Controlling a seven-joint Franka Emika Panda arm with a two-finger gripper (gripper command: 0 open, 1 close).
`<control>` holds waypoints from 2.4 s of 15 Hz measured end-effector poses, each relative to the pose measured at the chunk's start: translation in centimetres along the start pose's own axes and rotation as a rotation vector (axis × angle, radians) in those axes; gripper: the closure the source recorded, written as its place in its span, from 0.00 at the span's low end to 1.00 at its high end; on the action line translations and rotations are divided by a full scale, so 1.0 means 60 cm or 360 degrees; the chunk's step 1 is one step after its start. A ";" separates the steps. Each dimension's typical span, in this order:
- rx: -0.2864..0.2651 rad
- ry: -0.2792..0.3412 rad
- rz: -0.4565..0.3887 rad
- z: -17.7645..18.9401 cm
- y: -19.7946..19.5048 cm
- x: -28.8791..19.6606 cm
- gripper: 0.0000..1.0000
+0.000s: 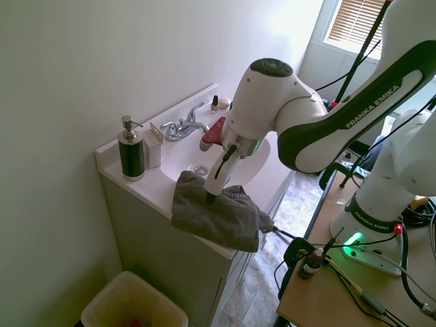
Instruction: Sanitize the sink
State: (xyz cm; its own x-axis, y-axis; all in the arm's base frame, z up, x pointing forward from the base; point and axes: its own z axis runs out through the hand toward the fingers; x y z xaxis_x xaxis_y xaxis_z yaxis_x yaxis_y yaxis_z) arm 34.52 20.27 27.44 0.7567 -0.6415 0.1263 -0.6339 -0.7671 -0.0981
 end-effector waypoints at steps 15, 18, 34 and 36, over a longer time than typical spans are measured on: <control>-0.0157 -0.0100 -0.0032 0.047 0.007 -0.026 1.00; -0.0170 -0.0125 0.0081 0.049 0.018 0.000 1.00; -0.0412 -0.0845 0.0963 0.151 0.019 0.267 1.00; -0.0429 -0.0846 0.0901 0.168 0.032 0.269 1.00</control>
State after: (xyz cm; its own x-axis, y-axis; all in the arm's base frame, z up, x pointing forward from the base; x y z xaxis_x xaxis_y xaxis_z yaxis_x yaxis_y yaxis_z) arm 47.14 8.39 19.35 0.2422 -0.9000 -0.3623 -0.9078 -0.3420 0.2426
